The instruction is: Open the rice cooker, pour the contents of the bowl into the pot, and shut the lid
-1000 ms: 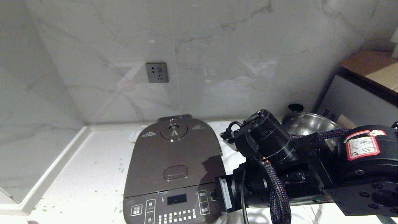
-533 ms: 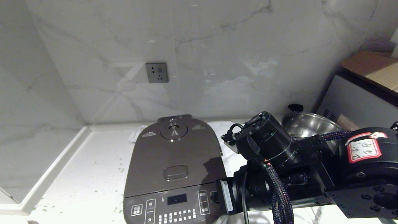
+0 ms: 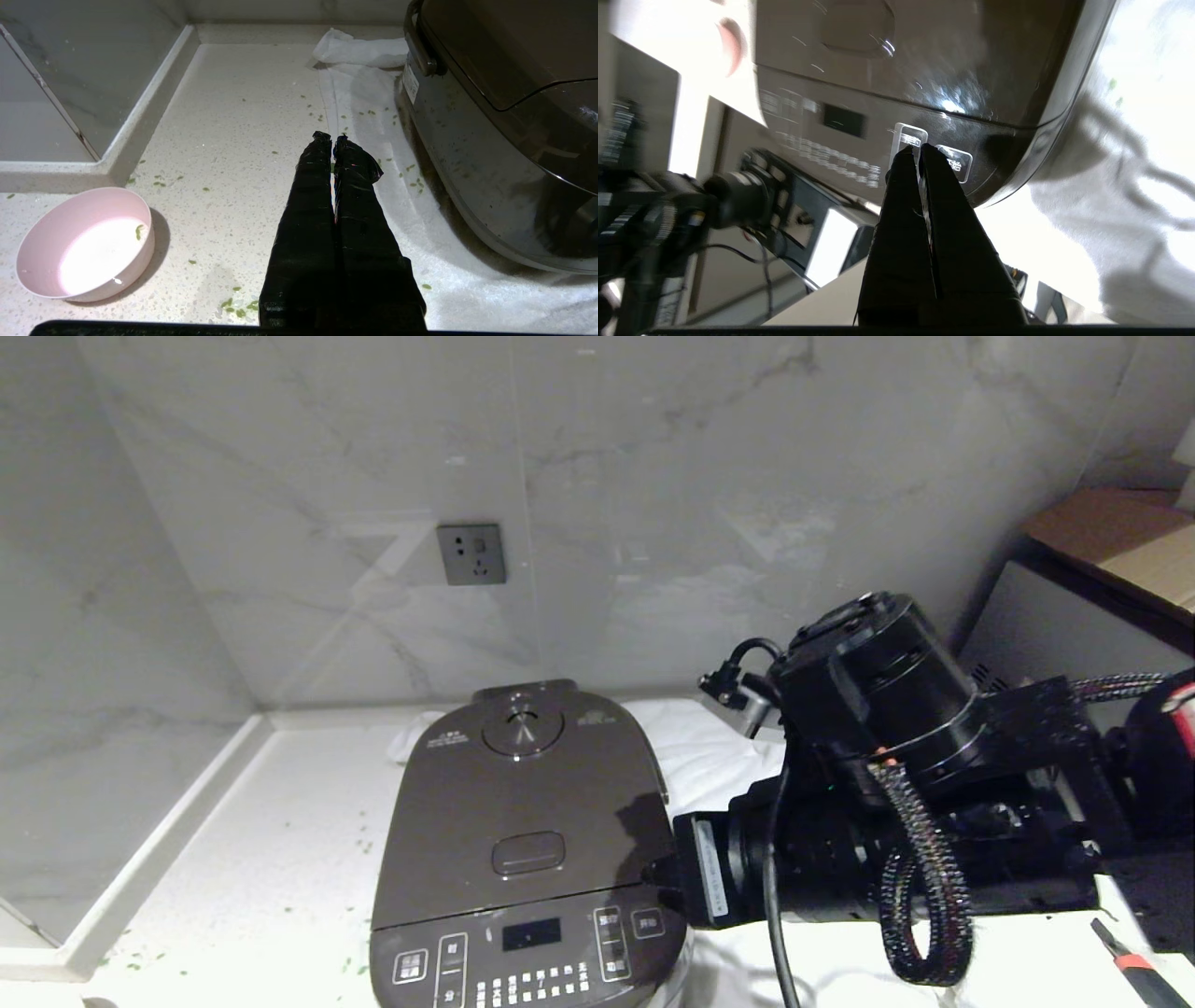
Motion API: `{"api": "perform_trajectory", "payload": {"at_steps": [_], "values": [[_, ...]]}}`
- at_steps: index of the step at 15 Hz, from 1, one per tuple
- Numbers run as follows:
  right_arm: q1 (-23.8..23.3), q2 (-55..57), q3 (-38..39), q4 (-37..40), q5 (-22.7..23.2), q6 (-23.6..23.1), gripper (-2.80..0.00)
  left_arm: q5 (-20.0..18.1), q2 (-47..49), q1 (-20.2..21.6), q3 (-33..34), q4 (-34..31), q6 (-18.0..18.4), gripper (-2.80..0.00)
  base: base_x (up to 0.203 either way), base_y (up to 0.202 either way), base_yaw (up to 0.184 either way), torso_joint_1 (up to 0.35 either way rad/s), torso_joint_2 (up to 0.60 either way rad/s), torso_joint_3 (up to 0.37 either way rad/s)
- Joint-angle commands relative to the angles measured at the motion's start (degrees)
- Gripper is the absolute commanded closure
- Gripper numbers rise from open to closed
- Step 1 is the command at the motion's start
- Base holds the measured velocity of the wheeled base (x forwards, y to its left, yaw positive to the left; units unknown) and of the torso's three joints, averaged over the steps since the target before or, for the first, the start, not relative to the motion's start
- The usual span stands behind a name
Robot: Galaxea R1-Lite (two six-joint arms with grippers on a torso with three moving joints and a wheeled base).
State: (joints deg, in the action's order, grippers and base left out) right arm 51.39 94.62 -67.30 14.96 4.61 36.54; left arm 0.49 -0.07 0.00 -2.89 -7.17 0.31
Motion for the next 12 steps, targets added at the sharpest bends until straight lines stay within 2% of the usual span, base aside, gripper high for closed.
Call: {"api": "perform_trajectory", "payload": {"at_steps": [1, 3, 7, 10, 12], "values": [[-0.06, -5.61, -2.51, 2.55, -2.02, -0.08, 0.0, 0.04, -0.01, 0.0, -0.01, -0.04, 0.04, 0.0, 0.0, 0.0, 0.0, 0.0, 0.0, 0.0], [0.01, -8.77, -2.91, 4.15, -5.14, -0.81, 0.0, 0.04, -0.07, 0.0, -0.01, -0.04, 0.04, 0.0, 0.0, 0.0, 0.0, 0.0, 0.0, 0.0], [-1.16, -16.86, -0.41, 4.46, -16.24, -4.66, 0.0, 0.04, -0.01, 0.0, -0.01, -0.04, 0.04, 0.0, 0.0, 0.0, 0.0, 0.0, 0.0, 0.0], [-7.92, -24.6, 2.35, 4.47, -20.49, -8.21, 0.0, 0.04, -0.06, -0.08, -0.01, -0.04, -0.17, 0.0, 0.0, 0.0, 0.0, 0.0, 0.0, 0.0], [-12.72, -29.68, 4.95, 4.47, -21.19, -9.08, 0.0, 0.04, -0.08, -0.09, -0.01, -0.04, -0.48, 0.0, 0.0, 0.0, 0.0, 0.0, 0.0, 0.0]]}}
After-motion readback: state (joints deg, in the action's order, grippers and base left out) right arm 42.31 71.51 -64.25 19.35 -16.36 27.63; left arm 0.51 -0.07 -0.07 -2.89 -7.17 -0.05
